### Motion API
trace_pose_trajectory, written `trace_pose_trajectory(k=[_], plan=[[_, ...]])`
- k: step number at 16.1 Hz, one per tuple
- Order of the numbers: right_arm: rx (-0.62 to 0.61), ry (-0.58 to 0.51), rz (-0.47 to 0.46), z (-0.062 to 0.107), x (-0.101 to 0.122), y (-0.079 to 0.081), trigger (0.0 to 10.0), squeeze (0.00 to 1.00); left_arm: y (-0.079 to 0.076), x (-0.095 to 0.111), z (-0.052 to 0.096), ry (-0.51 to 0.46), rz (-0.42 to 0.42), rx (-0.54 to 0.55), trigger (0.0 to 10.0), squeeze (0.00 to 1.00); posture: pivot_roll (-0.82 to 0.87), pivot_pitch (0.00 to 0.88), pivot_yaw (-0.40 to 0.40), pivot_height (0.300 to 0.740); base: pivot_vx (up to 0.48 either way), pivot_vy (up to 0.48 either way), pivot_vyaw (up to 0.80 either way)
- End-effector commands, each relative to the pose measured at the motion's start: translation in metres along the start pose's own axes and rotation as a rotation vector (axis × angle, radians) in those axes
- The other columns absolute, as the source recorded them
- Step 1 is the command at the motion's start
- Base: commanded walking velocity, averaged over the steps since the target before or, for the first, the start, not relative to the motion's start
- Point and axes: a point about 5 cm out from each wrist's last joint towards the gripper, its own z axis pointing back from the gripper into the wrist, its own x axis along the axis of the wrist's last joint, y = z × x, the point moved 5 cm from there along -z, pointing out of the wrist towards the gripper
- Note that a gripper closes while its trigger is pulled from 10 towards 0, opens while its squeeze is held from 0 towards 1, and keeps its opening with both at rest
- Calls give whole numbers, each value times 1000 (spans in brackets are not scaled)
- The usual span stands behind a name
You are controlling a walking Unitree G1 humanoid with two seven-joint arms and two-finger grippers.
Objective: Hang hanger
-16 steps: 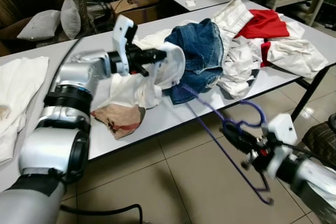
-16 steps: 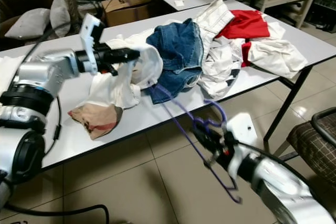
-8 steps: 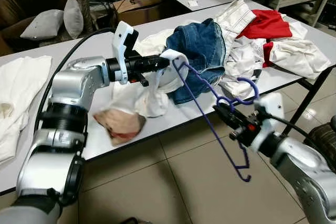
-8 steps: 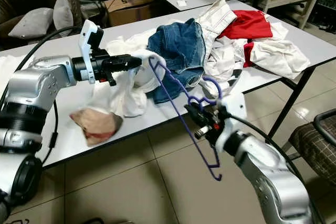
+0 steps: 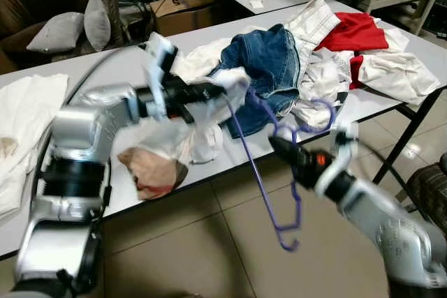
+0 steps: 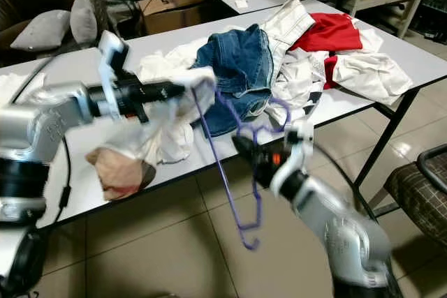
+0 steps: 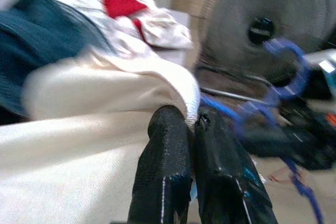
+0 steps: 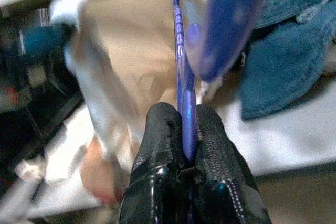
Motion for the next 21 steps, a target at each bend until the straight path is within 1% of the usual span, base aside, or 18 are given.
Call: trace_pose_trajectory(k=[1,2,3,4,5,6,8,10,11,12,13,14,16,18,20,21], plan=[[-7,-20,-64,1,5,-4,10000,0,-4,1,-1,8,-12,-11,0,0,-104,0,130,740,0,0,0],[-9,-43,-134,-1,10,-7,10000,0,-4,2,-1,0,-6,0,0,0,-105,0,129,740,0,0,0],[-17,-58,-176,-2,13,-10,10000,0,-6,3,-1,-2,-6,-1,0,0,-104,0,128,740,0,0,0],[-38,-97,-249,-5,19,-16,10000,0,-10,1,1,10,-13,-20,0,0,-102,0,128,740,0,0,0],[-45,-131,-283,-8,26,-18,10000,0,-11,-5,3,40,-26,-20,0,0,-101,0,128,740,0,0,0],[-67,-207,-353,-13,38,-23,10000,0,-13,-16,3,84,-38,-32,0,0,-103,0,132,740,0,0,0],[-87,-273,-437,-23,48,-28,10000,0,-20,-27,-1,112,-25,-63,0,0,-105,0,135,740,0,0,0],[-109,-292,-416,-38,56,-27,10000,0,-23,-34,-8,113,2,-71,0,0,-107,0,140,740,0,0,0],[-112,-297,-419,-43,58,-26,10000,0,-24,-36,-8,118,6,-73,0,0,-106,0,141,740,0,0,0],[-120,-310,-443,-47,61,-27,10000,0,-24,-38,-8,126,4,-79,0,0,-105,0,140,740,0,0,0],[-136,-337,-487,-51,64,-29,10000,0,-24,-39,-6,134,0,-81,0,0,-104,0,139,740,0,0,0],[-172,-355,-466,-55,67,-34,10000,0,-25,-40,-5,137,0,-94,0,0,-103,0,139,740,0,0,0],[-183,-384,-504,-59,71,-38,10000,0,-34,-40,-3,146,-5,-152,0,0,-103,0,139,740,0,0,0],[-206,-419,-536,-62,77,-44,10000,0,-45,-44,2,177,-7,-229,0,0,-102,0,140,740,0,0,0],[-204,-444,-571,-64,82,-46,10000,0,-48,-46,3,192,-10,-248,0,0,-102,0,140,740,0,0,0],[-177,-465,-620,-67,86,-44,10000,0,-49,-53,2,227,-31,-250,0,0,-102,0,140,740,0,0,0]])
